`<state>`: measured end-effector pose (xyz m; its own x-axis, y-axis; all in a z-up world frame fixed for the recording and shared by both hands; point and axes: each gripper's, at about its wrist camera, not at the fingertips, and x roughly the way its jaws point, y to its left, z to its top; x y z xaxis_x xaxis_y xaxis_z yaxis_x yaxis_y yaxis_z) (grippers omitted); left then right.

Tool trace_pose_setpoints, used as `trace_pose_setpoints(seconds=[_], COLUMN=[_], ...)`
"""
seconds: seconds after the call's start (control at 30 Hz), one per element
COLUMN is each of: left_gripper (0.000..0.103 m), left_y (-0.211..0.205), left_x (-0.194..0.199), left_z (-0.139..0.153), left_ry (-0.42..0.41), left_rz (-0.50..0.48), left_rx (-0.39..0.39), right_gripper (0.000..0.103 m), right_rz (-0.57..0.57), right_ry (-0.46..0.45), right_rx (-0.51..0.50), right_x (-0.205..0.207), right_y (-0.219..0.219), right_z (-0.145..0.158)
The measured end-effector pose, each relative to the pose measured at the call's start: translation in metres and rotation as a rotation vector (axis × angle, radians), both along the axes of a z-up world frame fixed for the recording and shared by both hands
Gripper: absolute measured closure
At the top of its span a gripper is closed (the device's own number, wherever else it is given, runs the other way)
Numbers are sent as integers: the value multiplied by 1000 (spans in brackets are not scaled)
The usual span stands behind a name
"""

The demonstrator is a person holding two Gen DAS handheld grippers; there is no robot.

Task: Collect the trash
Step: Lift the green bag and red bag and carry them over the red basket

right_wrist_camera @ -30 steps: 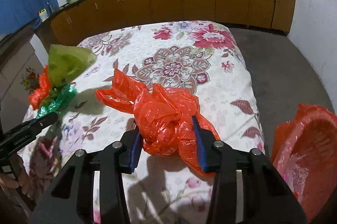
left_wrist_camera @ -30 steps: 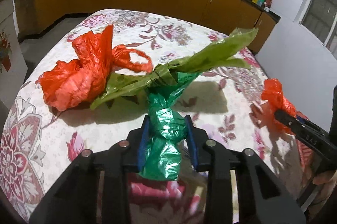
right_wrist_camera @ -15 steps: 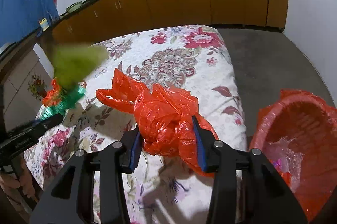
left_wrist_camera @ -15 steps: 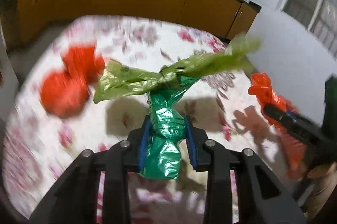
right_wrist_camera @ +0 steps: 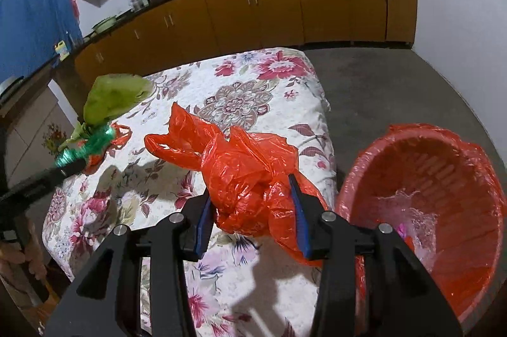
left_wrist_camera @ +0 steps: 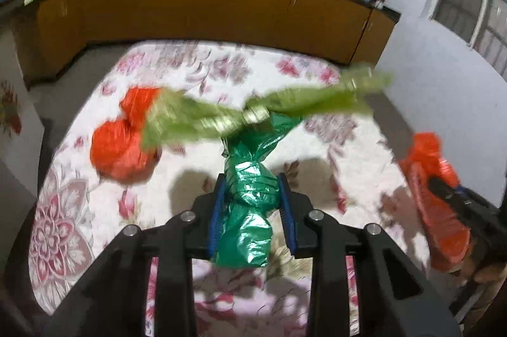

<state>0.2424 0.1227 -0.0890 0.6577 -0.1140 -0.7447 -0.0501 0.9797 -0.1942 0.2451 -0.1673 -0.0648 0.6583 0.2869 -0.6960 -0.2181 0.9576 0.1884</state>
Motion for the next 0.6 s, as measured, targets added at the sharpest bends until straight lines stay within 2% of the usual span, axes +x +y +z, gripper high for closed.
trace_pose_setpoints(seconds=[0.07, 0.17, 0.2, 0.27, 0.33, 0.47, 0.6], left_gripper=[71, 71, 71, 71, 71, 71, 71], left_y=[4, 7, 8, 10, 6, -20, -41], left_x=[1, -4, -5, -6, -10, -16, -19], left_z=[-12, -7, -7, -5, 2, 21, 34], left_ry=[61, 46, 50, 67, 47, -24, -80], left_rz=[17, 22, 20, 5, -29, -89, -124], left_rx=[-6, 23, 15, -52, -86, -29, -18], right_gripper=[60, 60, 60, 60, 60, 60, 60], right_rz=[-7, -6, -5, -6, -8, -16, -34], right_ry=[-1, -2, -2, -5, -7, -25, -55], right_rx=[6, 5, 6, 11, 19, 25, 25], right_x=[-4, -10, -11, -12, -13, -19, -27], right_y=[-3, -4, -3, -3, -4, -8, -19], right_z=[0, 1, 1, 2, 3, 10, 19])
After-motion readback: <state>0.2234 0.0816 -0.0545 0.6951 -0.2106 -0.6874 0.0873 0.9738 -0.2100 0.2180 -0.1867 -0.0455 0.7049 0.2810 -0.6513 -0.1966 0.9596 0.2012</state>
